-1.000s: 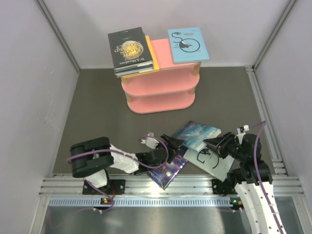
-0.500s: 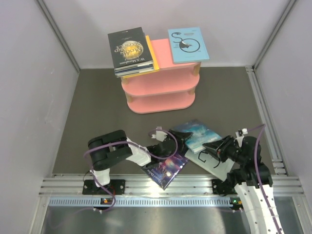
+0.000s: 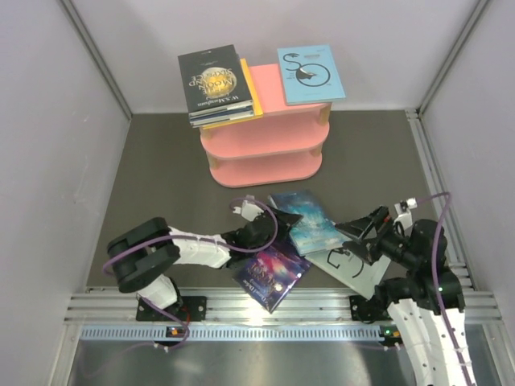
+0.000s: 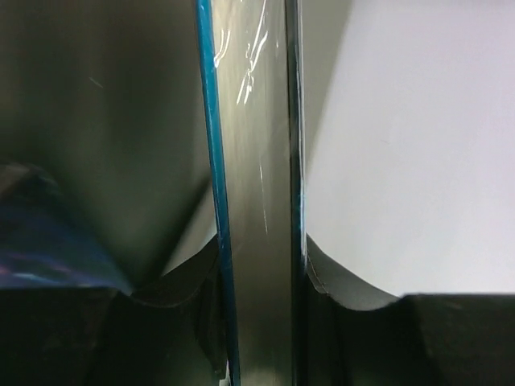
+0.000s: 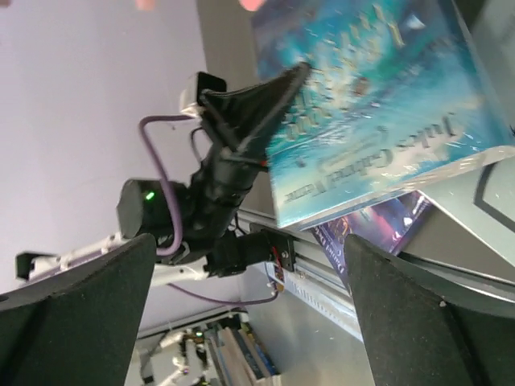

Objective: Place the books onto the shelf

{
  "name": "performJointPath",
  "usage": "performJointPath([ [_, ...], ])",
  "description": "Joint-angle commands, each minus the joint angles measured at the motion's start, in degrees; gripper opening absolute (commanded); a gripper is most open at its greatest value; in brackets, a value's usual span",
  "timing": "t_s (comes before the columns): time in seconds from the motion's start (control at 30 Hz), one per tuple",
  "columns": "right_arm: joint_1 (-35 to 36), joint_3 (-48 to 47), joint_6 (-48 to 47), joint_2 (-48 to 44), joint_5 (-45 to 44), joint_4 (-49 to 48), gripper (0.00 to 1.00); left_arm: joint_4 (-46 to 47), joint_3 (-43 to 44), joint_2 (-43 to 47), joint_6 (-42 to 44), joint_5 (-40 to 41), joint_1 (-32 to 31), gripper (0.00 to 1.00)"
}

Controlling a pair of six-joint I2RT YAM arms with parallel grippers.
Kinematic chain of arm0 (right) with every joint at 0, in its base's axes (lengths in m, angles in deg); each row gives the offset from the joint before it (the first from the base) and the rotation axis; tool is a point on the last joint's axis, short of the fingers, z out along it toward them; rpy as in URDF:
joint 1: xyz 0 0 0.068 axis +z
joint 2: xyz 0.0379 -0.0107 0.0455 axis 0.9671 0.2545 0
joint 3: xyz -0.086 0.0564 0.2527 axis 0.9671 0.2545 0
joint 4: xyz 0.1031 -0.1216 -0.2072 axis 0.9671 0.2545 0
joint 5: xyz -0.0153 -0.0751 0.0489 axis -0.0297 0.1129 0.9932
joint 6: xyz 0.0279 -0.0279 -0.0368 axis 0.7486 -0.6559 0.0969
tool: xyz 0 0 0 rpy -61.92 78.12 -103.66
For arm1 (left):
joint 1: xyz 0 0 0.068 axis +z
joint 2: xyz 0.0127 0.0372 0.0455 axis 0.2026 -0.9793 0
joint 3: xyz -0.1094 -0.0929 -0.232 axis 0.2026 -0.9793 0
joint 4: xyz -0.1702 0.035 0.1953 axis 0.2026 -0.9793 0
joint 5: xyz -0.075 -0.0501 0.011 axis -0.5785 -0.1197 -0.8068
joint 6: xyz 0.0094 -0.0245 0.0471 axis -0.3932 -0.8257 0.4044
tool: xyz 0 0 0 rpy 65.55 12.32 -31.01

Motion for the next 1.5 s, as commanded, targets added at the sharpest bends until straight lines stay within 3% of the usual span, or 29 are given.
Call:
performJointPath([
  [0.0, 0.6, -7.8, -8.0, 2.1, -0.8, 2.0, 1.00, -2.4, 0.3, 8.6, 9.9, 1.4, 2.2, 0.00],
  [0.27, 0.6, -11.6, -13.8, 6.8, -5.2, 7.8, 1.00, -9.1, 0.5, 20.7, 15.6, -4.5, 5.5, 0.00],
  [0.47, 0.6, -3.7, -11.0, 7.5, -3.8, -0.5, 1.00, -7.9, -0.2, 24.2, 12.7, -8.7, 5.6, 0.00],
  [0.87, 0.6, 3.7, -3.1, 8.3, 1.8, -15.0, 1.00, 6.9, 0.5, 17.9, 7.9, -17.8, 5.4, 0.00],
  [1.03, 0.6, 6.8, 1.5, 5.6, 4.3, -19.9, 0.92, 16.1, 1.2, 13.1, 6.4, -18.6, 5.4, 0.00],
  [1.23, 0.7, 9.8, 4.9, 4.0, 6.7, -24.4, 0.75, 23.2, 3.1, 8.9, 4.3, -19.3, 5.2, 0.00],
  [1.47, 0.6, 11.3, 4.4, 3.8, 6.6, -24.2, 0.77, 27.1, 4.4, 7.6, 2.3, -20.1, 5.2, 0.00],
])
